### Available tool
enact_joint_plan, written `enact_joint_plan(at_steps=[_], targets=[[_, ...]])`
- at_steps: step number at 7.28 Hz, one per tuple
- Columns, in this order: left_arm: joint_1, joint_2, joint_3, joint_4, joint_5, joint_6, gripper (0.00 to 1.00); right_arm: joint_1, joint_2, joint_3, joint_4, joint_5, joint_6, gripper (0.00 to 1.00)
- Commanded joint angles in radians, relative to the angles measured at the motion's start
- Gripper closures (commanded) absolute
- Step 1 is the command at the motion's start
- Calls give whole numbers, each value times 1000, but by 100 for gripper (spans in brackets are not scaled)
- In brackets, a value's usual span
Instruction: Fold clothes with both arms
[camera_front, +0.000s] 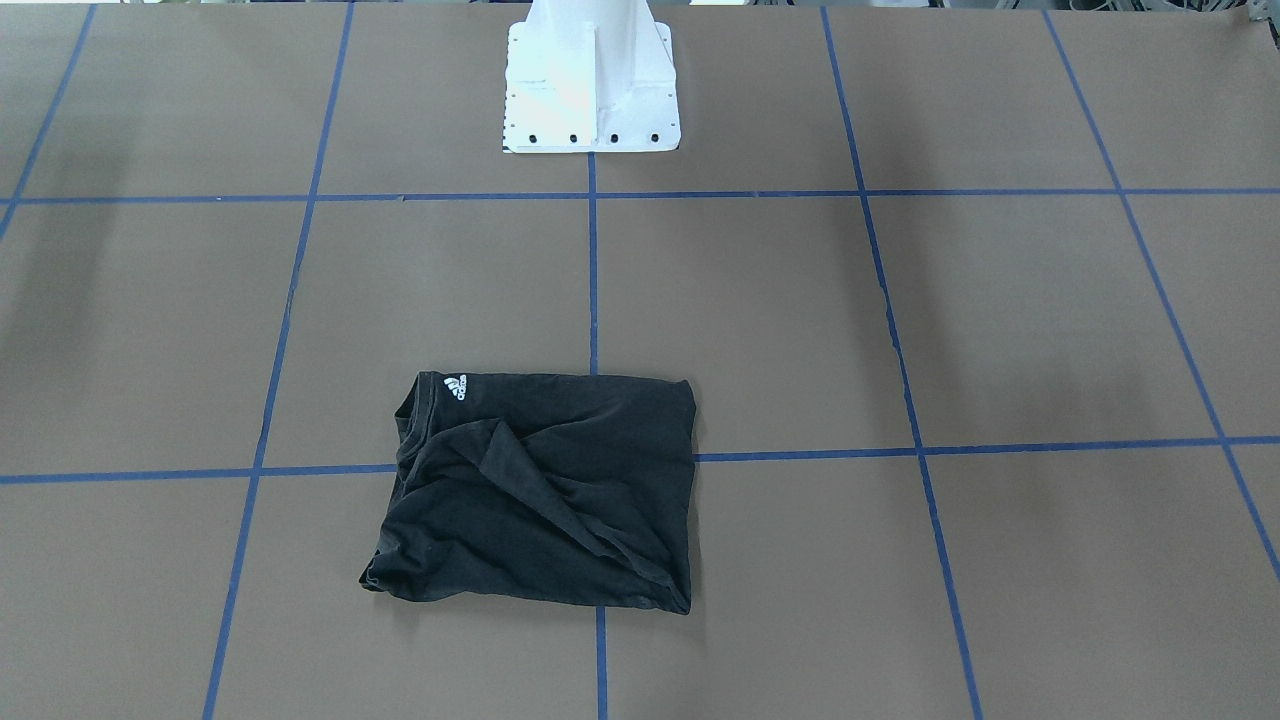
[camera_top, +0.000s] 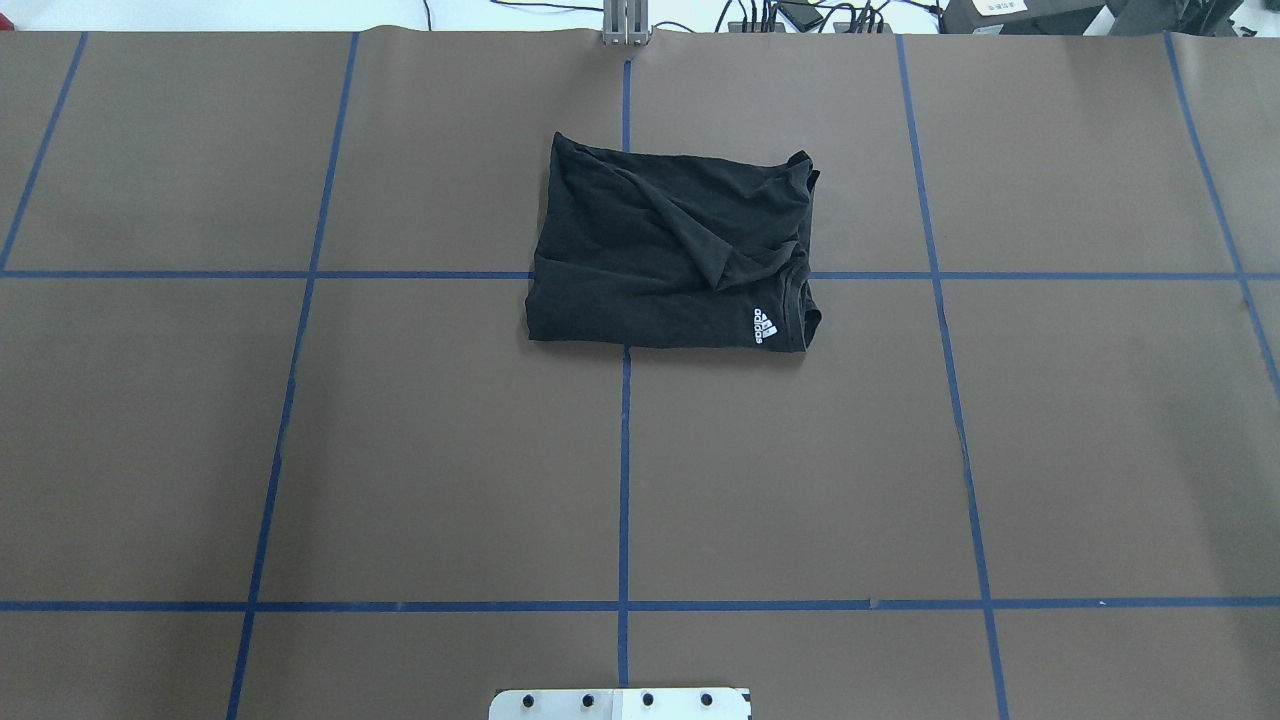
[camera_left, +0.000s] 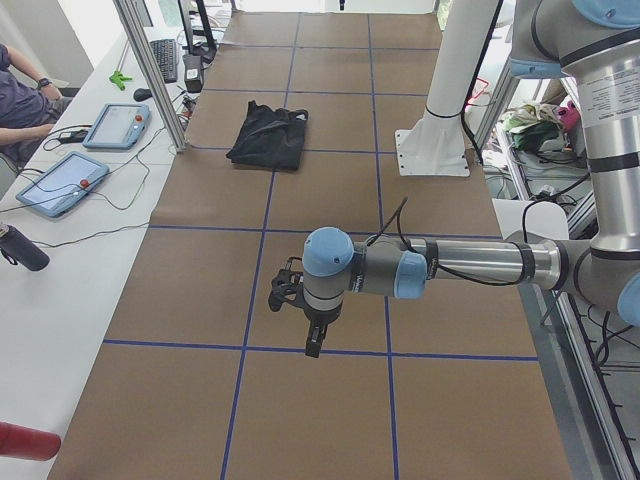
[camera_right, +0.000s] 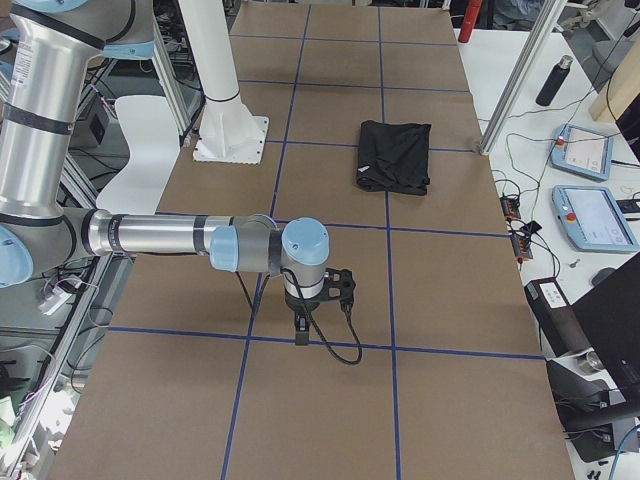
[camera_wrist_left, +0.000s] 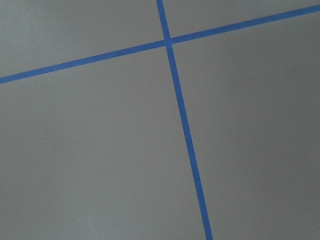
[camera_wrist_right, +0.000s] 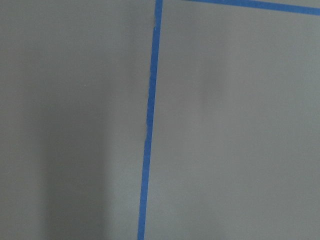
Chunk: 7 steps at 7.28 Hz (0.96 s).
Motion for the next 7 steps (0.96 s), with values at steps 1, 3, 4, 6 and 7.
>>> enact_joint_plan(at_steps=[1,3,4,6,7], targets=[[0,2,3,0,0,0,0,0,2,3,0,5,0,0],[1,2,4,0,0,0,0,0,0,1,0,18,2,0],[1,2,1,0,0,0,0,0,2,1,0,18,2,0],[1,2,6,0,0,0,0,0,0,1,0,28,3,0],[1,2,6,0,0,0,0,2,0,3,0,38,3,0]])
